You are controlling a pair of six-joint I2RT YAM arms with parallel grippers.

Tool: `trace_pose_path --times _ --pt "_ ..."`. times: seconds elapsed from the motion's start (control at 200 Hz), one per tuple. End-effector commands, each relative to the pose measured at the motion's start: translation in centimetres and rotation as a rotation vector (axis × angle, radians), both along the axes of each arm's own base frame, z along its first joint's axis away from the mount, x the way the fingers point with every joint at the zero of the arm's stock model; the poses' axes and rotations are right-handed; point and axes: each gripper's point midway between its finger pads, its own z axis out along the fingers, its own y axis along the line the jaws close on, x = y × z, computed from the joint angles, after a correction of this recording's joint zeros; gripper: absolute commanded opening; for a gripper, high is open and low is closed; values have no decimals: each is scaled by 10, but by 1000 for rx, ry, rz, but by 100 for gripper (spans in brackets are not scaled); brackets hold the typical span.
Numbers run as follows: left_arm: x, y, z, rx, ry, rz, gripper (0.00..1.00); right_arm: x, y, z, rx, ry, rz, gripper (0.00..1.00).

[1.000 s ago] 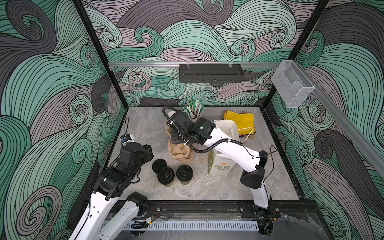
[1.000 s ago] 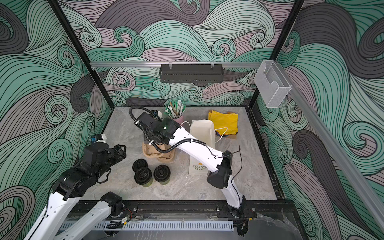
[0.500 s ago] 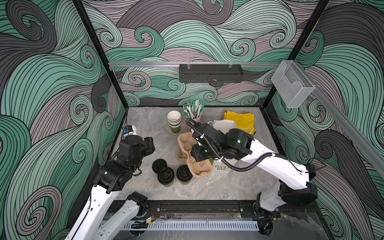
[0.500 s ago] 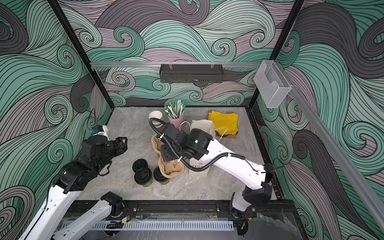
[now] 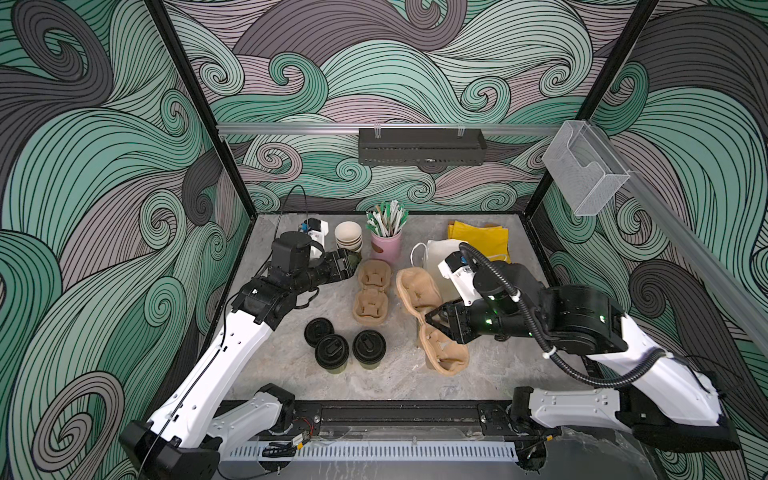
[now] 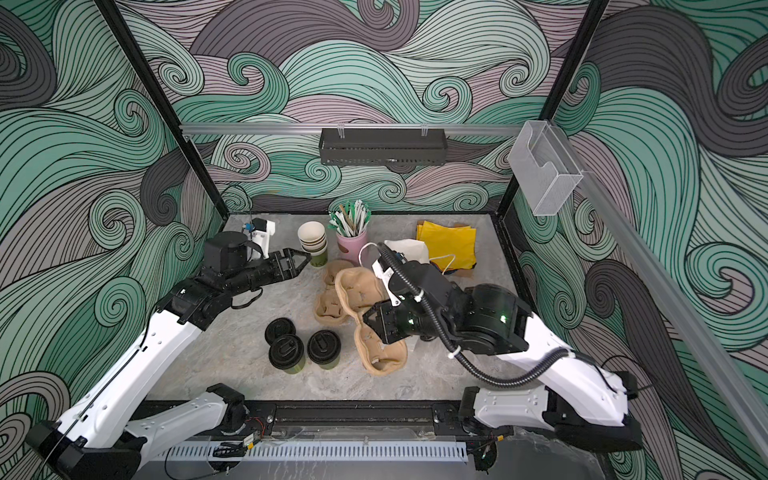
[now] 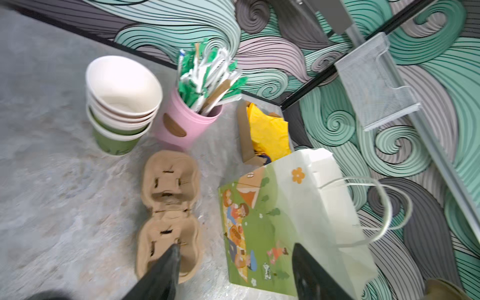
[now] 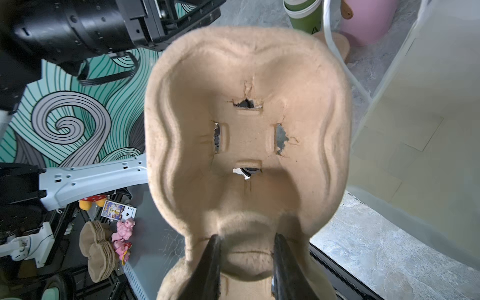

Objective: Pack the takeout coffee
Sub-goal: 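Grasp the bag rim with the left gripper while the right holds the carrier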

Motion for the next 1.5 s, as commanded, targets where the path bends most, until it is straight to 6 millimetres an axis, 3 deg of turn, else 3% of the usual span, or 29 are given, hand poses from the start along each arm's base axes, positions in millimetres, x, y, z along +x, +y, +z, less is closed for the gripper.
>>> trace_pose_path --times 0.0,0.23,0.515,0.815,1.046,1.421,1.496 --pt "4 -21 38 -82 -99 -109 70 -3 -11 7 25 -17 -12 27" --pt "5 -50 52 -134 -100 -224 70 -1 -40 20 47 -80 -73 28" --pt "-12 -104 49 -63 -139 -361 72 38 -68 22 -10 -62 -285 27" --pt "-16 -108 44 -83 -132 -369 74 91 -68 15 -79 -12 -432 27" --pt "-4 -115 29 -74 -90 -344 75 131 -69 3 -132 20 -530 27" --pt "0 -134 18 -91 -65 -408 76 170 -84 -22 -286 5 -623 28" --pt "1 -136 16 -88 -61 -413 73 174 -84 -28 -310 10 -622 28"
